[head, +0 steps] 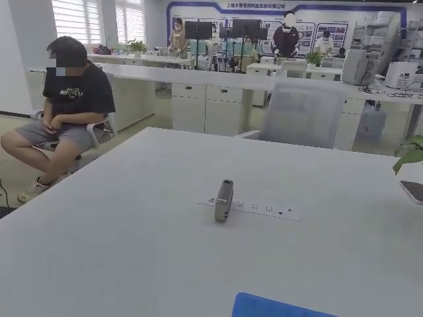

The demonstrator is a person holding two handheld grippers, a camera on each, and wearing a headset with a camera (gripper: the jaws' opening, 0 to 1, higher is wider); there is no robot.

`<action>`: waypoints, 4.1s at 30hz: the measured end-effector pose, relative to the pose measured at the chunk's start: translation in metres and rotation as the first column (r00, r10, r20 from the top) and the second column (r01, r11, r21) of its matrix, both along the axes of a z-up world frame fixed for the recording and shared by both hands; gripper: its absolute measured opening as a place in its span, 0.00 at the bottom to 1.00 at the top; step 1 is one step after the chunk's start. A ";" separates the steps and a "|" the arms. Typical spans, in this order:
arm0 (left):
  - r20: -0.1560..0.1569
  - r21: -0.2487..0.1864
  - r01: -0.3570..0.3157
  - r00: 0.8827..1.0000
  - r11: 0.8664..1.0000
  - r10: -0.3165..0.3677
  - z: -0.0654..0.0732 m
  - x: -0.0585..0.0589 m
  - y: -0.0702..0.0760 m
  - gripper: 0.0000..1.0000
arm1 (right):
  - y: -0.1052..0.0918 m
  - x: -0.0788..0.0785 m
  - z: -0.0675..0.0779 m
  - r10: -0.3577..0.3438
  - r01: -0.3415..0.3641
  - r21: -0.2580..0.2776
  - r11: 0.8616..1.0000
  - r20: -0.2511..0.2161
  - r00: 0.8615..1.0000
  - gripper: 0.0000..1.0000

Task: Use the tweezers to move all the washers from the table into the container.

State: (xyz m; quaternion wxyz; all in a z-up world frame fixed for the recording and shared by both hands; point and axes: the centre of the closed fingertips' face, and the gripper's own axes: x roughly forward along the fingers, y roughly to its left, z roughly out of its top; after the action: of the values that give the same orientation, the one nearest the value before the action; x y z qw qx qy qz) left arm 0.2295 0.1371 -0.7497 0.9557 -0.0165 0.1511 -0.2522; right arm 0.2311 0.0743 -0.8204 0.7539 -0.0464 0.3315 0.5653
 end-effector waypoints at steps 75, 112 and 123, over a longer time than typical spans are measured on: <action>-0.018 0.012 0.010 1.000 1.000 -0.009 -0.004 -0.002 -0.001 0.76 | -0.014 0.117 0.027 -0.280 0.281 0.071 0.957 -0.021 0.960 0.03; -0.028 0.020 0.018 0.999 1.000 -0.017 -0.007 -0.001 -0.001 0.75 | -0.002 0.090 0.031 -0.034 0.045 -0.040 0.998 0.246 0.969 0.03; -0.026 -0.005 0.035 0.999 0.999 -0.035 -0.004 -0.003 -0.006 0.79 | 0.003 0.059 0.063 0.021 -0.024 0.007 1.000 0.273 0.962 0.03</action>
State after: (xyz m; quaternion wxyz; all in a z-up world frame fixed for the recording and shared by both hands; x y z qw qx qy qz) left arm 0.2268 0.1306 -0.7540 0.9490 -0.0193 0.1634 -0.2691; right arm 0.2903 0.0775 -0.7576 0.7862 -0.1239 0.2209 0.5637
